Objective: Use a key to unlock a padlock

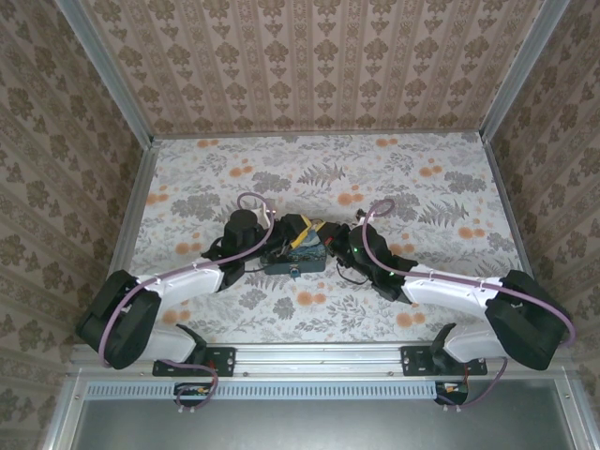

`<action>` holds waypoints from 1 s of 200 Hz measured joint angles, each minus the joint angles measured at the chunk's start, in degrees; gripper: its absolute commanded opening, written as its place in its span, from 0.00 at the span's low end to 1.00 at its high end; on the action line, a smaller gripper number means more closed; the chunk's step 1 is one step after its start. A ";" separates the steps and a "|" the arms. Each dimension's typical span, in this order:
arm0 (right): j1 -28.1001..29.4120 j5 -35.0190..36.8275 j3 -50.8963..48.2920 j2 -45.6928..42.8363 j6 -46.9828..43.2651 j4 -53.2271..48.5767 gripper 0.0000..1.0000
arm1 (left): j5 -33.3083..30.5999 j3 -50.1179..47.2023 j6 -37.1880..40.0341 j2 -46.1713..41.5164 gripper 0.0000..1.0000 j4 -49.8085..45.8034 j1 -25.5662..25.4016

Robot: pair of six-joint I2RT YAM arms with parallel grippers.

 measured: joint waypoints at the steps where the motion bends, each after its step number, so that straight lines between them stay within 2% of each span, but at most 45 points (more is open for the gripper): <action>1: 0.00 -0.02 0.00 0.04 0.00 0.02 0.00 | -0.02 0.00 -0.04 0.00 0.41 0.02 0.00; 106: -0.04 -0.42 0.00 0.66 0.42 0.83 0.00 | -0.59 0.11 -0.33 0.04 0.28 1.51 -0.68; 152: -0.04 -0.92 0.00 0.76 0.42 0.83 0.00 | -0.76 0.63 -0.31 0.83 0.16 1.57 -0.79; 178: -0.07 -0.94 0.00 0.92 0.44 0.96 0.00 | -0.96 0.79 -0.39 1.40 0.00 1.62 -0.81; 196: -0.24 -1.11 0.00 1.03 0.59 1.03 0.00 | -1.18 1.03 -0.48 1.70 0.00 1.79 -0.90; 200: -0.26 -1.11 0.00 1.03 0.59 1.03 0.05 | -1.22 1.07 -0.48 1.77 0.00 1.81 -0.92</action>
